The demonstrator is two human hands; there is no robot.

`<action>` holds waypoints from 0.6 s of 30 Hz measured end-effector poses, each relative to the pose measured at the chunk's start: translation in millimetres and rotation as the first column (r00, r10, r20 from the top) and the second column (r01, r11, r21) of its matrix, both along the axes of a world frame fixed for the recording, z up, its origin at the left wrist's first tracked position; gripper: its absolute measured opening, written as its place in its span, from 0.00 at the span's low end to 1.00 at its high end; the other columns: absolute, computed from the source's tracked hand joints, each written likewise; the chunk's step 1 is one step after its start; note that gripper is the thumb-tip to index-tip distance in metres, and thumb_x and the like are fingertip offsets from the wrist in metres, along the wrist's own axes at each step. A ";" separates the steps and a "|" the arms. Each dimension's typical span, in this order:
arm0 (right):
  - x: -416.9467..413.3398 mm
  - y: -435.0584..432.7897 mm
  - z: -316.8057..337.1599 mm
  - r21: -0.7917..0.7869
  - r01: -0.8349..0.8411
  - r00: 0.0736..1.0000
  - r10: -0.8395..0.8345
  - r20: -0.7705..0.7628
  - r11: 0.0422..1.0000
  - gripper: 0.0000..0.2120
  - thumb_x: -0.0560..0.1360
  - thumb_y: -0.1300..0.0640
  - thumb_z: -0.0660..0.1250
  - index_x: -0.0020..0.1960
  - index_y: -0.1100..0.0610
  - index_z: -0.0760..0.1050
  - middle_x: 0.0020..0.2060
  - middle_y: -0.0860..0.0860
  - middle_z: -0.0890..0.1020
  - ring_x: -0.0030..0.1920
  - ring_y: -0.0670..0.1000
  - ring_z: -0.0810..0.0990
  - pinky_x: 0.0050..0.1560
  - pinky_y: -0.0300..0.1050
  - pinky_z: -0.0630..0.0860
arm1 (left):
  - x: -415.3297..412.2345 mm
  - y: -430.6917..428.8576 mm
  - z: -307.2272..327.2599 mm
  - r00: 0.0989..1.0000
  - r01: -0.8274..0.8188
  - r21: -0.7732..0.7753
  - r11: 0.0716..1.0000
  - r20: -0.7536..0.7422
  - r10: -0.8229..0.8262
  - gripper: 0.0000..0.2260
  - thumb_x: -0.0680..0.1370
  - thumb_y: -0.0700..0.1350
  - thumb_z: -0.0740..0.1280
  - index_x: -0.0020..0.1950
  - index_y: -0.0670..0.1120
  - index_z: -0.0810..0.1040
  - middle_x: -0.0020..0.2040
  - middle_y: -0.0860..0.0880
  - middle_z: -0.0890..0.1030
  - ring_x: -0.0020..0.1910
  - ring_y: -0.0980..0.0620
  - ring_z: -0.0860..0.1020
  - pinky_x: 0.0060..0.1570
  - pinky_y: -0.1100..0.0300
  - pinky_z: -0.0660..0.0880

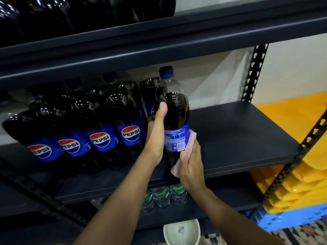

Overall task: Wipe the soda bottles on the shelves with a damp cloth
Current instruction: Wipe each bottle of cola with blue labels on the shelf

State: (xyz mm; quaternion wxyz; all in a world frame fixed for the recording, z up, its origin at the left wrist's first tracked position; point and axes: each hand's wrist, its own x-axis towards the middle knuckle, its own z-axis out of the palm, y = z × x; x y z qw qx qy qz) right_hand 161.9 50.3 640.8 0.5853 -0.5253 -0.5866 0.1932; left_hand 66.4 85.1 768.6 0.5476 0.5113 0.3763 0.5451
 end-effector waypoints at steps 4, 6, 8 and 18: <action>3.5 0.4 14.7 0.006 -0.031 0.999 0.031 -0.023 1.000 0.28 0.86 0.45 0.49 0.84 0.48 0.50 0.79 0.46 0.62 0.79 0.49 0.61 0.76 0.60 0.65 | -4.1 2.3 2.5 1.000 0.021 -0.017 1.000 -0.012 -0.021 0.41 0.73 0.76 0.67 0.74 0.48 0.77 0.71 0.47 0.81 0.72 0.47 0.78 0.76 0.42 0.69; 3.6 7.4 42.6 0.056 -0.020 0.999 0.022 -0.042 0.998 0.27 0.86 0.46 0.49 0.84 0.46 0.49 0.79 0.47 0.63 0.78 0.44 0.61 0.77 0.52 0.64 | -4.4 -0.5 9.0 1.000 0.026 -0.003 1.000 -0.004 -0.026 0.31 0.80 0.69 0.60 0.70 0.48 0.80 0.68 0.48 0.83 0.70 0.50 0.79 0.74 0.49 0.71; 4.8 15.4 80.4 0.121 -0.001 0.999 0.007 -0.051 0.993 0.26 0.87 0.48 0.50 0.84 0.47 0.50 0.77 0.45 0.65 0.75 0.34 0.61 0.73 0.35 0.62 | -4.4 -2.4 10.4 0.998 0.065 0.009 0.998 0.016 -0.065 0.26 0.84 0.62 0.53 0.67 0.48 0.80 0.66 0.49 0.85 0.68 0.52 0.80 0.70 0.57 0.75; 8.7 49.0 187.5 0.111 -0.070 0.996 0.076 -0.054 0.991 0.12 0.82 0.48 0.57 0.46 0.48 0.76 0.41 0.46 0.81 0.43 0.46 0.80 0.45 0.49 0.76 | -6.0 -7.6 12.9 0.997 0.072 -0.009 0.997 0.019 -0.072 0.26 0.84 0.66 0.53 0.70 0.54 0.80 0.66 0.48 0.84 0.68 0.50 0.81 0.70 0.48 0.75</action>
